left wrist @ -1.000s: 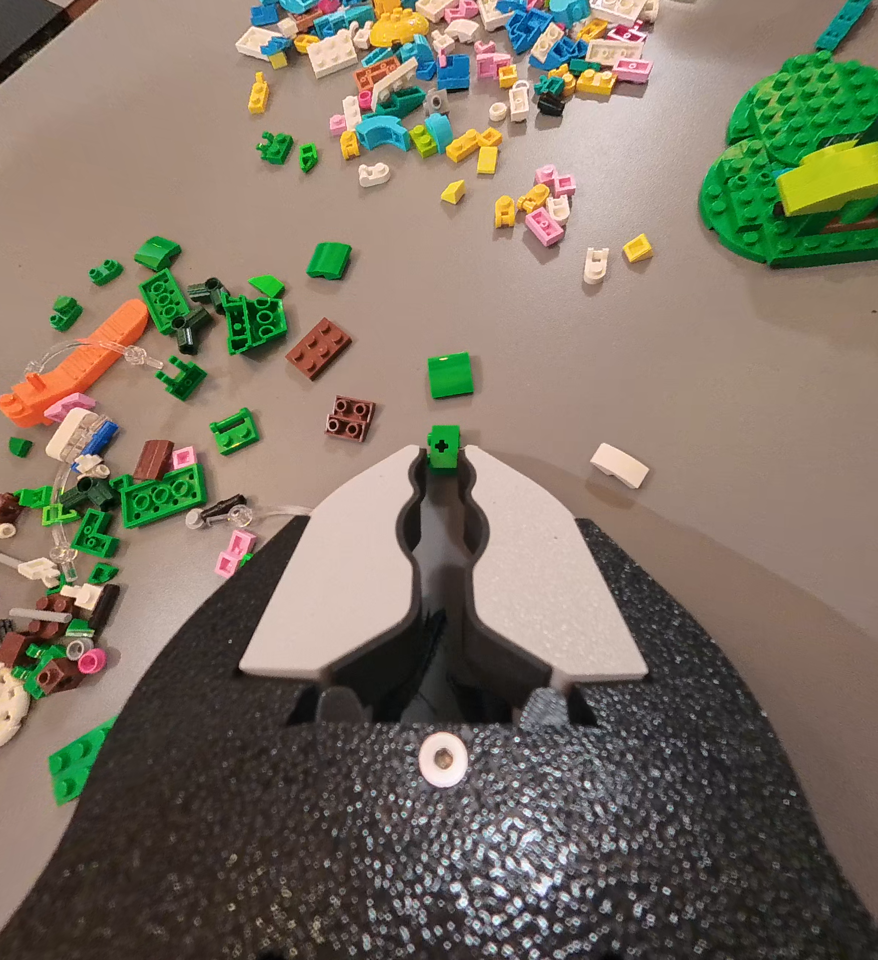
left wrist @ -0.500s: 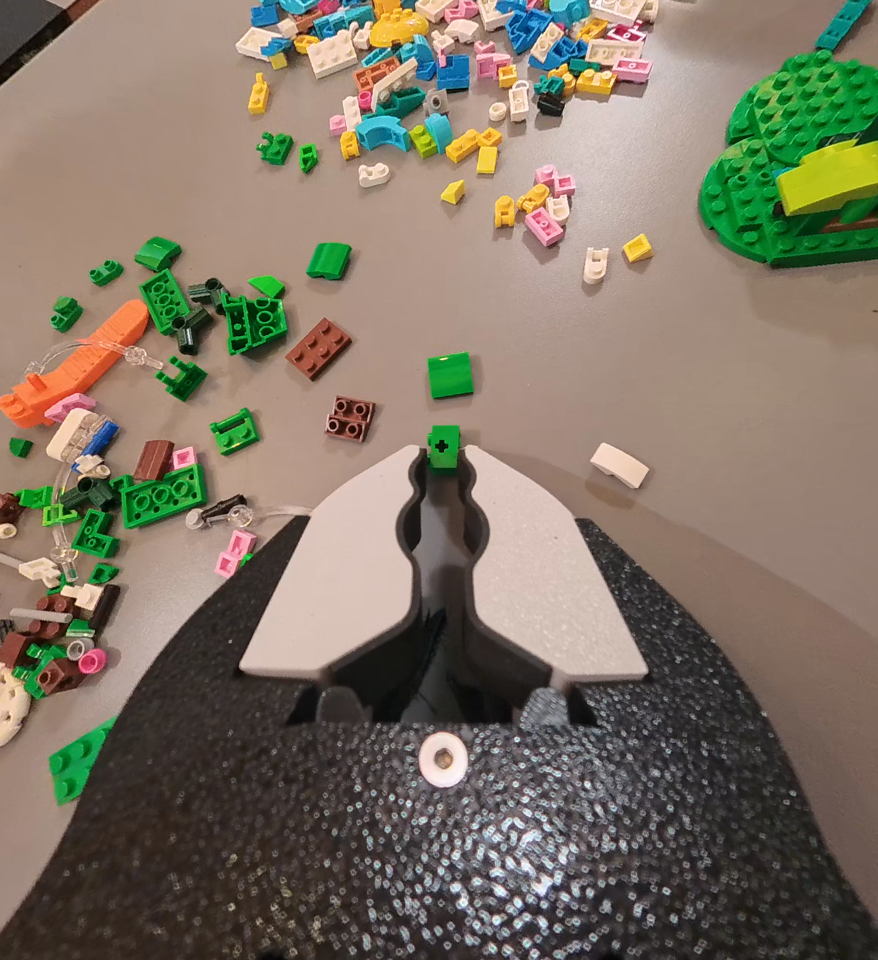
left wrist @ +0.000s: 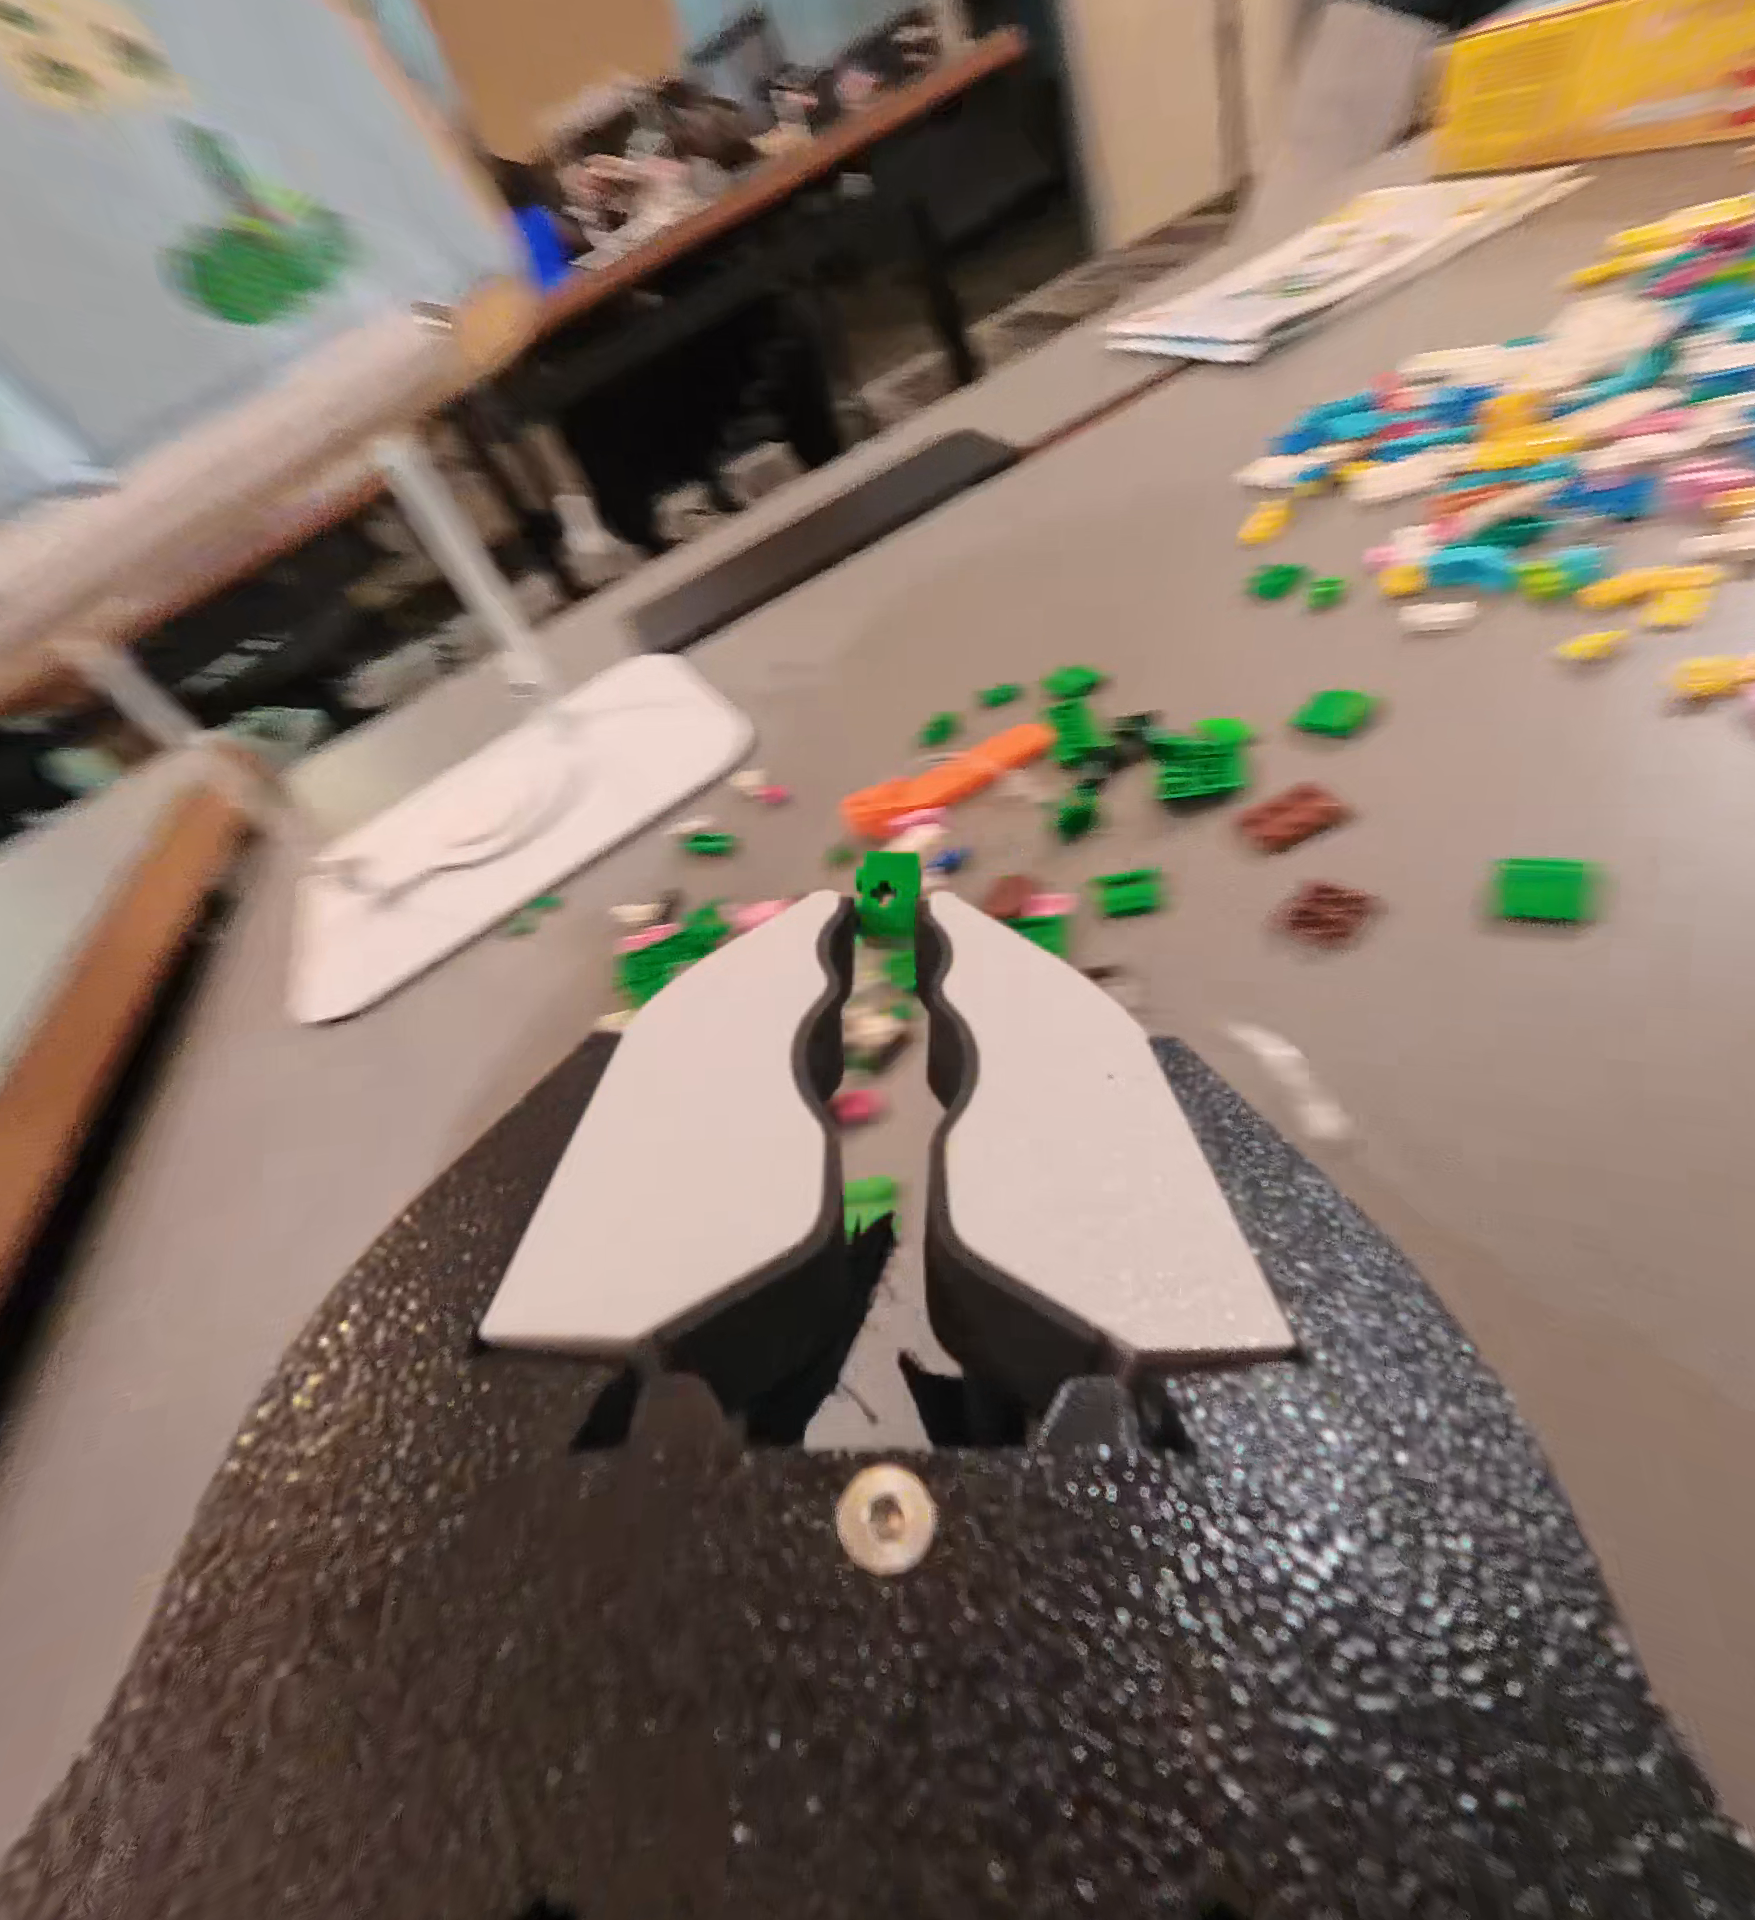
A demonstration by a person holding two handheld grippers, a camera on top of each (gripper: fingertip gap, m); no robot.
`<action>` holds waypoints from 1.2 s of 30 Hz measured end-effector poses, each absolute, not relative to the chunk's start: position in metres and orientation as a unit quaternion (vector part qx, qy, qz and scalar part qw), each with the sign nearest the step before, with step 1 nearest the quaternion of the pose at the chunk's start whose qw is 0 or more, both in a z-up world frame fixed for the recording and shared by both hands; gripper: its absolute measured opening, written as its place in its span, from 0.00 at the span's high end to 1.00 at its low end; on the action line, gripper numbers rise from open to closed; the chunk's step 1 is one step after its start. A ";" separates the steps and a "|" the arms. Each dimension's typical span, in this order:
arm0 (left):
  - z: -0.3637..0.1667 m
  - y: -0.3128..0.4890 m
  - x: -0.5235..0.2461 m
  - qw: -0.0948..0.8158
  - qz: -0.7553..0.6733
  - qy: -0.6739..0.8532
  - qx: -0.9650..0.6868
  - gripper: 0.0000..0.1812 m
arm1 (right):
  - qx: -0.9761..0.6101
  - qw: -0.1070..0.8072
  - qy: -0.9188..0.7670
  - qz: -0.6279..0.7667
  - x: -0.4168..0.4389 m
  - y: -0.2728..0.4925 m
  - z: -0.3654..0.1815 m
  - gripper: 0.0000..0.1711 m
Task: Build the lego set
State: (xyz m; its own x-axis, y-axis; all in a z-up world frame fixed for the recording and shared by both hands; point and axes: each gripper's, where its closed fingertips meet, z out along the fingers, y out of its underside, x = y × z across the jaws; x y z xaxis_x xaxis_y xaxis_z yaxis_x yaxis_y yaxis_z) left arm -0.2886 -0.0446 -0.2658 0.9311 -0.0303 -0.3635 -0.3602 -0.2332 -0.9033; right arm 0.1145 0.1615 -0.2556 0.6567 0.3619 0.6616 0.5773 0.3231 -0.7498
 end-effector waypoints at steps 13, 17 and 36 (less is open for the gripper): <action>-0.260 -0.078 -0.395 0.623 0.200 -0.028 -0.756 0.94 | -0.578 0.689 -0.422 -0.119 0.111 0.162 -0.262 1.00; -0.259 -0.074 -0.386 0.622 0.220 -0.001 -0.752 0.94 | -0.580 0.689 -0.419 -0.117 0.112 0.163 -0.262 1.00; -0.260 -0.065 -0.371 0.632 0.187 0.035 -0.751 0.94 | -0.363 0.401 -0.816 0.207 -0.219 -0.029 -0.268 0.97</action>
State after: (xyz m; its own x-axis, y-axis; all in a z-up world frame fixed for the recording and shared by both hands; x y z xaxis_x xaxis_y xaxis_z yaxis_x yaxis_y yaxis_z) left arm -0.3706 -0.0650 -0.2599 0.9274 0.1845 -0.3254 -0.2888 -0.1996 -0.9364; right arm -0.2191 -0.0288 -0.2679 -0.4158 0.7571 0.5039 0.4260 0.6517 -0.6276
